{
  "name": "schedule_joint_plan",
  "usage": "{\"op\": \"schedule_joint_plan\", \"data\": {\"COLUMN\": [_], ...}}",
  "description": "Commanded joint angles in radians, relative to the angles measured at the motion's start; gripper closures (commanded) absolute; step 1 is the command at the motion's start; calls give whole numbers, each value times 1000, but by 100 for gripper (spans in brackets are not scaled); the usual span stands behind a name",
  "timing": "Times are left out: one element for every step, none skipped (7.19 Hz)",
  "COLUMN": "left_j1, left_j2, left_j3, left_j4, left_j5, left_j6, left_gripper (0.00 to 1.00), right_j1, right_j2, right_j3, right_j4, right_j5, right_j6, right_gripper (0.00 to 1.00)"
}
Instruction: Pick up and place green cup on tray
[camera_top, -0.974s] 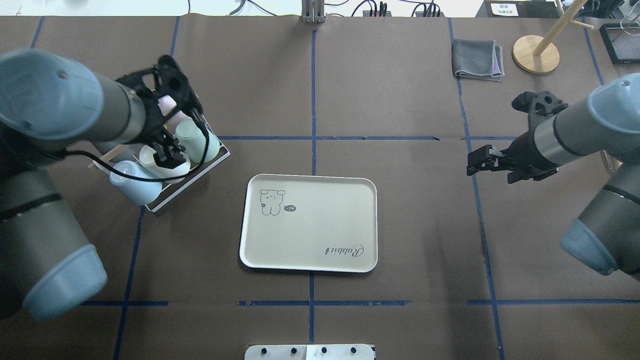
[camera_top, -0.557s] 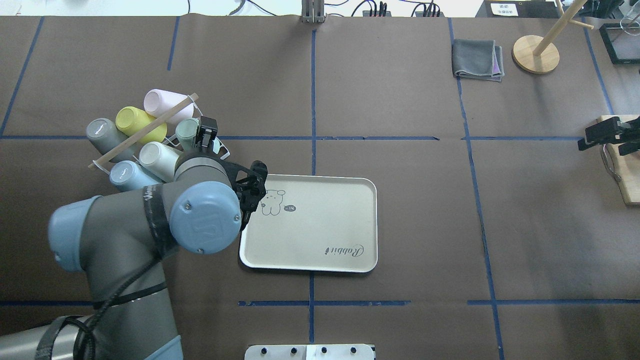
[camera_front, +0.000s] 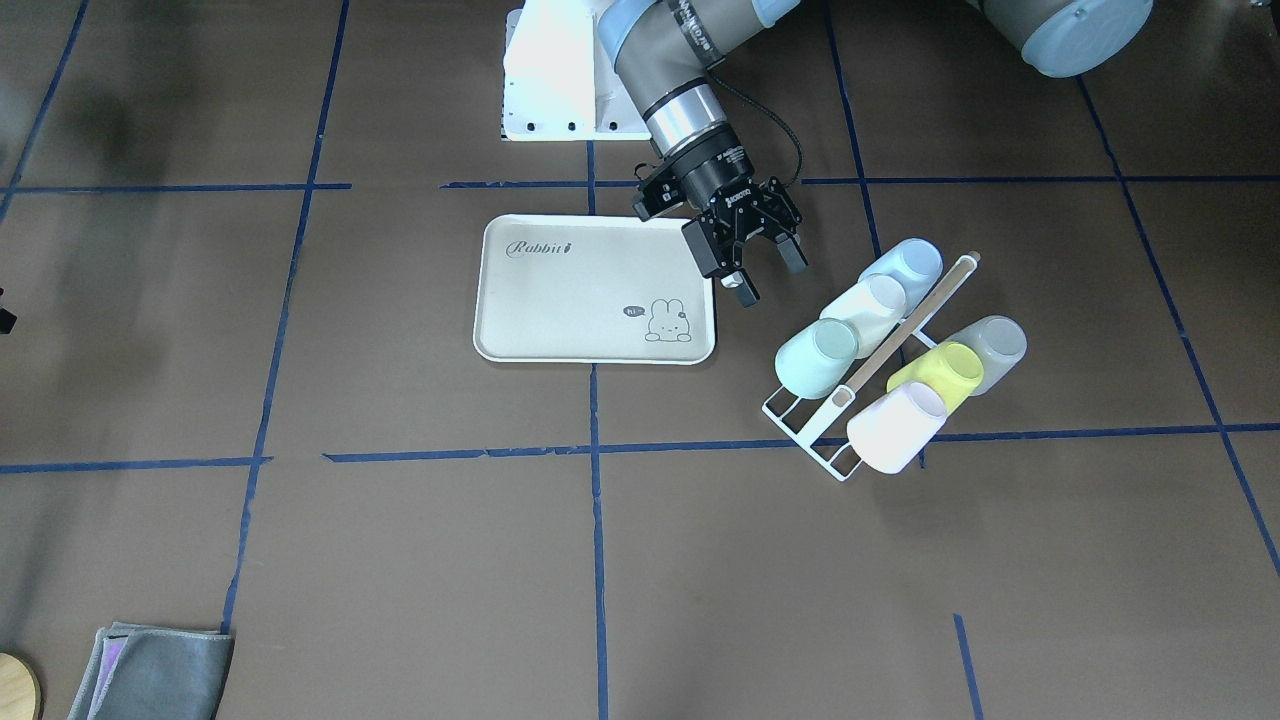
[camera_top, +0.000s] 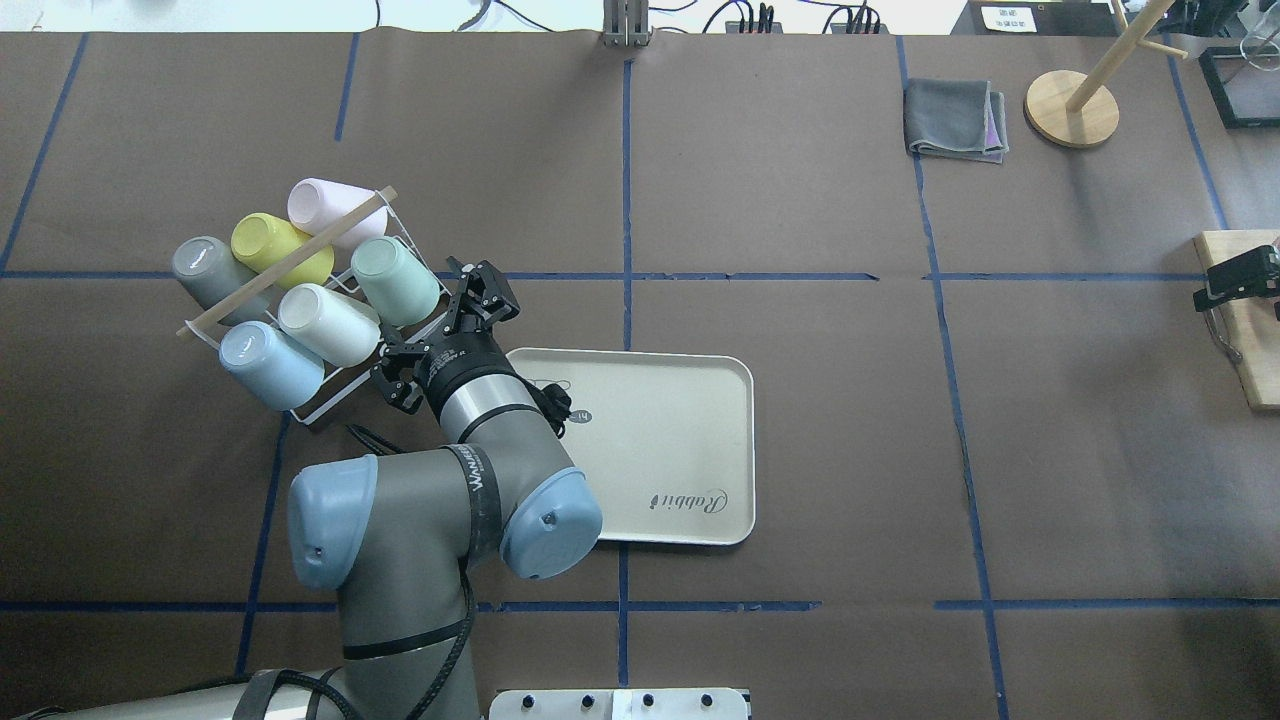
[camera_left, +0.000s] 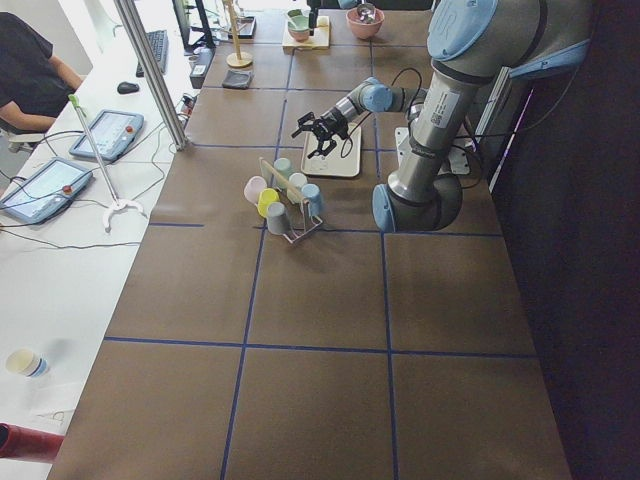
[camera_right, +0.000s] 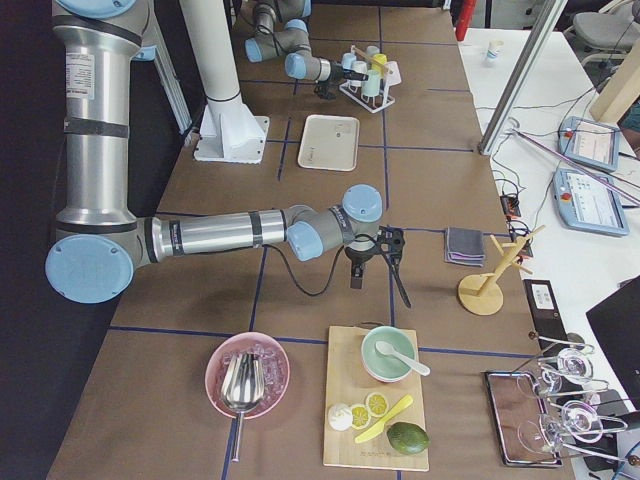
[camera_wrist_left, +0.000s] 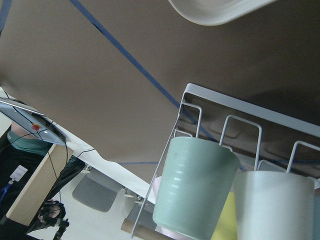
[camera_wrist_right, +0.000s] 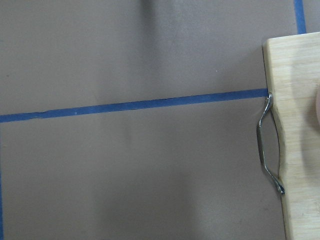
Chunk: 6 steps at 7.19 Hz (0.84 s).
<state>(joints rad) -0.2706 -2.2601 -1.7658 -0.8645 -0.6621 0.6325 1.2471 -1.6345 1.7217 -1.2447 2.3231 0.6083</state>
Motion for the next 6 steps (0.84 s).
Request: {"op": "schedule_joint_plan", "data": {"left_j1": [2, 2, -1, -5, -13, -16], "left_j2": [-9, -16, -22, -29, -29, -27], "left_j3": [124, 159, 189, 216, 239, 250], "left_j4": [22, 22, 22, 21, 19, 19], "left_j5": [56, 76, 105, 113, 114, 114], "left_j6": [3, 4, 16, 16, 16, 16], "left_gripper": [0, 0, 0, 0, 0, 0], "right_j1": [2, 2, 2, 2, 2, 2], "right_j2": [21, 24, 27, 27, 30, 42], "right_j3": [-36, -42, -42, -42, -54, -66], "right_j4": [-1, -1, -1, -1, -1, -1], "right_j5": [1, 1, 2, 2, 4, 4], "right_j6": [-28, -28, -28, -28, -28, -28], "right_gripper": [0, 0, 0, 0, 0, 0]}}
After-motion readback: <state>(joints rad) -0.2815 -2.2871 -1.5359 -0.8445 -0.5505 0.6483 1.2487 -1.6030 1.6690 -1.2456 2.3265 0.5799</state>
